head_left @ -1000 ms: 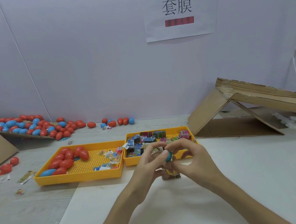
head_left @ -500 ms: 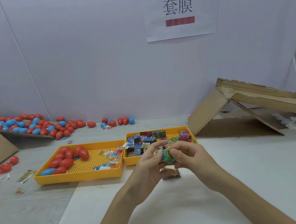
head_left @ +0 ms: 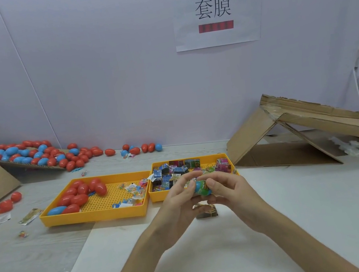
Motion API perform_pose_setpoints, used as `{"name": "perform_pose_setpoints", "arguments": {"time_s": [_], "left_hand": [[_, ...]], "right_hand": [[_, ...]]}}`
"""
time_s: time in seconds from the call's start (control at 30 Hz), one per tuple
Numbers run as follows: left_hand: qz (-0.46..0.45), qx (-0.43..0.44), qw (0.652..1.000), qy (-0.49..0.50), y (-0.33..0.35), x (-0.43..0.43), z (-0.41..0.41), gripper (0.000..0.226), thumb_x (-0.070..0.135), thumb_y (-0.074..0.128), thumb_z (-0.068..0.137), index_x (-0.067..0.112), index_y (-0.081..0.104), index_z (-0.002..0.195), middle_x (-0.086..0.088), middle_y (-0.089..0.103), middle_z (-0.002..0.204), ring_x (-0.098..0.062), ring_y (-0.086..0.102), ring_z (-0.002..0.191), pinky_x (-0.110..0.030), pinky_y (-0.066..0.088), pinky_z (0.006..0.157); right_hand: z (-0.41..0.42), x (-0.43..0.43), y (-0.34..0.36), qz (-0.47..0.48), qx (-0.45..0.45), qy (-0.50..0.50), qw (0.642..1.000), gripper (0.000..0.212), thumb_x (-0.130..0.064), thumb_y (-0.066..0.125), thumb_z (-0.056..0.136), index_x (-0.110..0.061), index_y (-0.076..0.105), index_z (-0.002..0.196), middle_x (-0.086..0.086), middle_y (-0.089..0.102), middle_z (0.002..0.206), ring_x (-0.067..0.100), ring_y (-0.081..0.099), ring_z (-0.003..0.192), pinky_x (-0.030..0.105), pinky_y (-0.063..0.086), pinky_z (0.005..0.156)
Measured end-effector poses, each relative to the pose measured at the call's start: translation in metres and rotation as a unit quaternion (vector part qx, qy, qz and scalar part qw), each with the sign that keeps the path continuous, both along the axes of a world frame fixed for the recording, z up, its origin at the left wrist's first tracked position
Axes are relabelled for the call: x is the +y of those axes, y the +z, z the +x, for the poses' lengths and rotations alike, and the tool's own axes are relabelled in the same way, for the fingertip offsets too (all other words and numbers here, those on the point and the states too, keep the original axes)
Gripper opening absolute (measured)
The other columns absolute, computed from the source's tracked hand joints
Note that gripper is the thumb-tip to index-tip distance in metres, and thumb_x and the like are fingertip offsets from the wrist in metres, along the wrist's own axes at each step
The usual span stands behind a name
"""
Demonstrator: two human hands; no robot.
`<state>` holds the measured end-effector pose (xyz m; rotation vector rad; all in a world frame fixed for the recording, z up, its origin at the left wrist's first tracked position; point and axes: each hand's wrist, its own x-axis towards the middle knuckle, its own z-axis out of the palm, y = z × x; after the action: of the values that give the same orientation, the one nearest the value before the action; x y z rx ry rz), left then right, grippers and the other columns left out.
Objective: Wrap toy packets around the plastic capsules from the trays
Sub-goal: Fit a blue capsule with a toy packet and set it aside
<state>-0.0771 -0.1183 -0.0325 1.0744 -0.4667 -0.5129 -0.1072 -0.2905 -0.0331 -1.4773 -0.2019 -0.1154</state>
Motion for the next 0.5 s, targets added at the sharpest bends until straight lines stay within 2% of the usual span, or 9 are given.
{"name": "perform_pose_setpoints", "arguments": {"time_s": [0.2,0.37,0.5], "left_hand": [[-0.036,0.021,0.999,0.002,-0.0009,0.0033,0.0024,0.04,0.03,0.052,0.1,0.012,0.053,0.136,-0.017,0.065,0.131,-0.024,0.067,0.109,-0.035,0.057,0.086],[0.017,-0.023,0.999,0.019,-0.0009,0.002,0.0011,0.037,0.03,0.055,0.098,0.012,0.058,0.13,-0.008,0.069,0.117,-0.021,0.068,0.108,-0.033,0.055,0.083],[0.016,-0.024,0.999,0.032,-0.0009,0.0026,0.0015,0.038,0.027,0.06,0.095,0.008,0.059,0.128,-0.01,0.068,0.118,-0.023,0.066,0.112,-0.033,0.055,0.085]], "right_hand": [[-0.0016,0.003,-0.0015,-0.054,-0.052,-0.046,0.996,0.038,-0.028,0.087,0.074,-0.017,0.069,0.106,0.001,0.074,0.096,0.018,0.072,0.094,0.027,0.057,0.076],[-0.001,0.0026,-0.0034,-0.068,-0.07,-0.088,0.991,0.032,-0.034,0.077,0.076,-0.018,0.073,0.103,-0.002,0.076,0.094,0.014,0.072,0.092,0.027,0.057,0.078],[-0.0006,0.0018,-0.0025,-0.047,-0.056,-0.076,0.994,0.032,-0.036,0.073,0.079,-0.017,0.075,0.105,0.002,0.076,0.098,0.019,0.072,0.095,0.029,0.058,0.077]]}}
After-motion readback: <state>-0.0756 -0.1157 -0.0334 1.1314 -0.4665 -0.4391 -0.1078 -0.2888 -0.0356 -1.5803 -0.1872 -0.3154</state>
